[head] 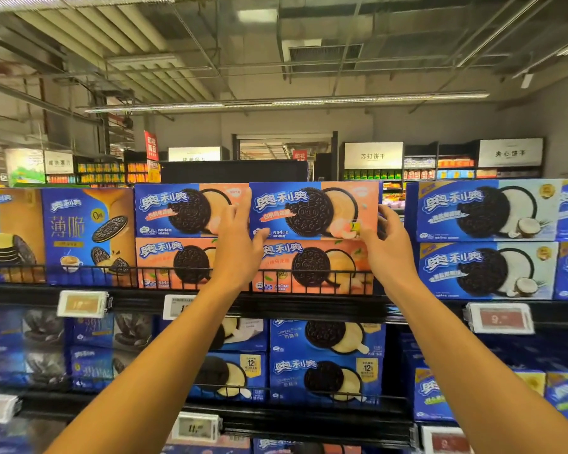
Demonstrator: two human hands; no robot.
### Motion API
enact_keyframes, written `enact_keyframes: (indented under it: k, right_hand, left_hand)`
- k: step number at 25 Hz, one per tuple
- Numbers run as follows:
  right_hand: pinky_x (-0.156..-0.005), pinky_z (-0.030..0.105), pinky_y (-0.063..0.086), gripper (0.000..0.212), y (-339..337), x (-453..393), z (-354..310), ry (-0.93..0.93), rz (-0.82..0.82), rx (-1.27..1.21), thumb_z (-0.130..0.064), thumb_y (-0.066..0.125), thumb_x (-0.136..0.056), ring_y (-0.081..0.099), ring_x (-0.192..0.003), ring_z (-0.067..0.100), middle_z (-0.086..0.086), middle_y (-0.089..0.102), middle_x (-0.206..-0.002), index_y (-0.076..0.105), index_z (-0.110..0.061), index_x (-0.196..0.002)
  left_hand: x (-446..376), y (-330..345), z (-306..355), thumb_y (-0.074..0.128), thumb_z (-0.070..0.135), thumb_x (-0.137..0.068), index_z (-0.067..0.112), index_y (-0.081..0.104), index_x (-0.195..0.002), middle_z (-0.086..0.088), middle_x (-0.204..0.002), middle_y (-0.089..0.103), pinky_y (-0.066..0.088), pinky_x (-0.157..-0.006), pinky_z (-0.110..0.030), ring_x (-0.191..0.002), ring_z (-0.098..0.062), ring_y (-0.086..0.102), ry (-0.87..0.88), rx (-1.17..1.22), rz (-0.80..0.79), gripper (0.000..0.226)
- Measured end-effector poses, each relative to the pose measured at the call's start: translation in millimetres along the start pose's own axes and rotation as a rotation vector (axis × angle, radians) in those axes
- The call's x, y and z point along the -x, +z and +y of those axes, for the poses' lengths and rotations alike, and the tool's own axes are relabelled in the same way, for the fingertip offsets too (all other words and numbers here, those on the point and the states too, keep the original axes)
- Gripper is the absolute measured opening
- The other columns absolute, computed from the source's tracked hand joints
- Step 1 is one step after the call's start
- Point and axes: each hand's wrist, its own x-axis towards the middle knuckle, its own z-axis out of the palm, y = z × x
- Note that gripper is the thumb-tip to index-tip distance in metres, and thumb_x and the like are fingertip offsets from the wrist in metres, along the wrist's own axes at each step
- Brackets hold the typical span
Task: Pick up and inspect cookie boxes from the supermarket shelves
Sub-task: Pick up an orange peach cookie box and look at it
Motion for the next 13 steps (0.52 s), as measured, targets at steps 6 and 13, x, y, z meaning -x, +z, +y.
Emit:
enact_keyframes:
  k: [6,13]
  right_hand:
    - [-0.075,0.018,0.049,0.040,-1.8,-4.3,-1.2,-0.013,0.003,0.023,-0.026,0.059,-0.100,0.058,-0.101,0.002,-0.012,0.057,-0.118,0.052,-0.024,-0.139]
    - [-0.074,0.020,0.050,0.035,-6.9,-3.0,-2.1,-0.009,-0.028,0.022,-0.032,0.059,-0.100,0.058,-0.108,0.009,-0.012,0.059,-0.117,0.056,-0.026,-0.135]
  left_hand:
    - [-2.9,-2.9,0.1,0.062,0.021,-0.096,0.029,0.019,-0.155,-0.005,-0.138,0.039,0.055,-0.086,-0.031,-0.124,-0.015,0.046,-0.013,-0.088,-0.044,0.074]
    - [2.6,-8.2,3.8,0.065,0.023,-0.094,0.027,0.018,-0.156,-0.007,-0.141,0.040,0.051,-0.098,-0.040,-0.127,-0.021,0.045,-0.009,-0.113,-0.066,0.077]
